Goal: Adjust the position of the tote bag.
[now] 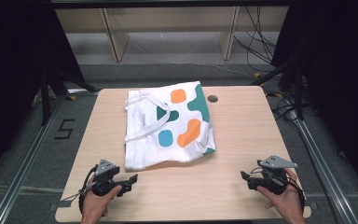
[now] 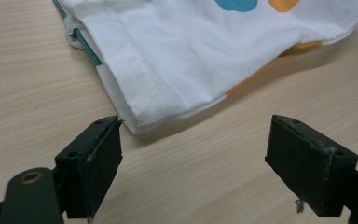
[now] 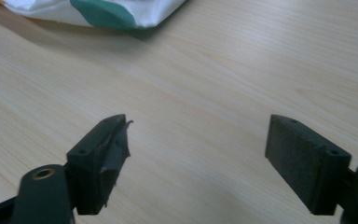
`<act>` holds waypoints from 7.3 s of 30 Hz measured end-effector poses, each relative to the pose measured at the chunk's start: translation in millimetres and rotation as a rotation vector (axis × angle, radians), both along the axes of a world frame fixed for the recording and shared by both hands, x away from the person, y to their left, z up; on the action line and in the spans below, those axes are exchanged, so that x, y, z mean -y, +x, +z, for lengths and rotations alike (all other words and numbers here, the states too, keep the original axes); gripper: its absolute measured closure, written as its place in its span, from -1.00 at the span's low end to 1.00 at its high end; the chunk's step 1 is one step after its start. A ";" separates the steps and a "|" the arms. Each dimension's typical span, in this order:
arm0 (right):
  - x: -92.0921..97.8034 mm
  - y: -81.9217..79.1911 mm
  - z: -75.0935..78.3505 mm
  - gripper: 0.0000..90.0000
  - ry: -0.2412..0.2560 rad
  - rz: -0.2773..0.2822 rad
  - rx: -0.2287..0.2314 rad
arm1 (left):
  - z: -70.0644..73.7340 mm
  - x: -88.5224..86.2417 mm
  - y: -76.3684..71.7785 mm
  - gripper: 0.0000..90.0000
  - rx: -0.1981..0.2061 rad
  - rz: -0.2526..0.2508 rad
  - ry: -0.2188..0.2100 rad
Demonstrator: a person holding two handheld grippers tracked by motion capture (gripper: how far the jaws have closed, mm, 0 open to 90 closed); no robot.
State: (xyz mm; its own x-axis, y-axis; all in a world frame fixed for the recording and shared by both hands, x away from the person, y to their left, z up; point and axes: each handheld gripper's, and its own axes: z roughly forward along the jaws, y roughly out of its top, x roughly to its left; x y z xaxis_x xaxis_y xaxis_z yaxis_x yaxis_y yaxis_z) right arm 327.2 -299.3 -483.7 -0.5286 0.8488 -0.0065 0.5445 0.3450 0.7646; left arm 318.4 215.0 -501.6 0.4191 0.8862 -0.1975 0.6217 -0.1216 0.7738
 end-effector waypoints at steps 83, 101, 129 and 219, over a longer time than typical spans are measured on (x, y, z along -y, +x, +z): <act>1.4 4.8 -0.7 -0.37 -0.049 -0.028 0.019 | -8.9 167.1 9.7 0.86 0.025 -0.409 -0.096; 1.5 4.3 -1.7 -0.37 -0.065 0.005 0.029 | 14.5 181.9 0.0 -0.24 0.018 -0.567 -0.020; -140.8 -9.6 -1.9 -0.53 -0.073 0.356 0.003 | 16.7 12.4 9.6 -0.42 0.075 -0.080 0.157; -25.1 13.1 -5.5 0.75 -0.246 0.138 -0.015 | 14.5 38.8 -4.8 0.84 0.222 -0.369 0.340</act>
State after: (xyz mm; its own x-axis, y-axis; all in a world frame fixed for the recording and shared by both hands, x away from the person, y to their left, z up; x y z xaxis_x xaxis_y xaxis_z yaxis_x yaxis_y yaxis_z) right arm 340.3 -274.2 -489.2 -0.6404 0.7429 -0.1950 0.4905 0.5909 0.6405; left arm 313.6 176.2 -487.2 0.7134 0.6708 0.2025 0.3168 -0.5666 0.7607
